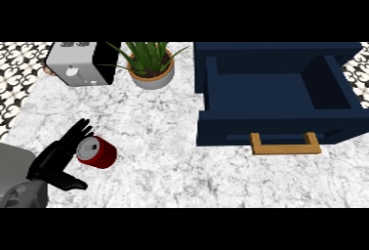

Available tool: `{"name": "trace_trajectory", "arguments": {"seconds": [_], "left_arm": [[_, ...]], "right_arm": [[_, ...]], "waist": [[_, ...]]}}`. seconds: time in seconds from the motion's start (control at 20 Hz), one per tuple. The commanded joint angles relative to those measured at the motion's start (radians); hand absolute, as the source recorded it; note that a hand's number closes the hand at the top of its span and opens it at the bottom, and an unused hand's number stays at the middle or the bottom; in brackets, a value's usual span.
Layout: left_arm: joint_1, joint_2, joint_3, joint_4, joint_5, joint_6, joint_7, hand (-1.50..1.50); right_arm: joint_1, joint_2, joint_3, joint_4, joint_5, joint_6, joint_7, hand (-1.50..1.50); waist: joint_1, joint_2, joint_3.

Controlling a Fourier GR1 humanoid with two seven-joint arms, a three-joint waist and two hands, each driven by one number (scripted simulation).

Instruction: Pick up the can, place it into the drawer and close the drawer

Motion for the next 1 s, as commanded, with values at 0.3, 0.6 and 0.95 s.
{"name": "trace_trajectory", "arguments": {"seconds": [0.3,0.6,0.95], "left_arm": [[-0.09,-0.017,-0.025,0.246,-0.061,-0.02,-0.152,-1.5],[-0.123,-0.024,-0.011,0.238,-0.02,-0.035,-0.092,-1.5],[-0.174,-0.013,-0.018,0.337,-0.016,-0.168,-0.097,1.5]], "right_arm": [[-0.001,0.032,-0.028,-0.07,-0.054,-0.014,0.068,-1.5],[0.049,0.067,-0.028,-0.059,-0.022,0.047,0.013,-1.5],[-0.053,0.031,-0.025,-0.026,-0.002,0.002,0.065,-1.5]], "waist": [[-0.003,0.001,0.0],[0.004,-0.002,0.001],[0.007,0.001,0.0]]}}
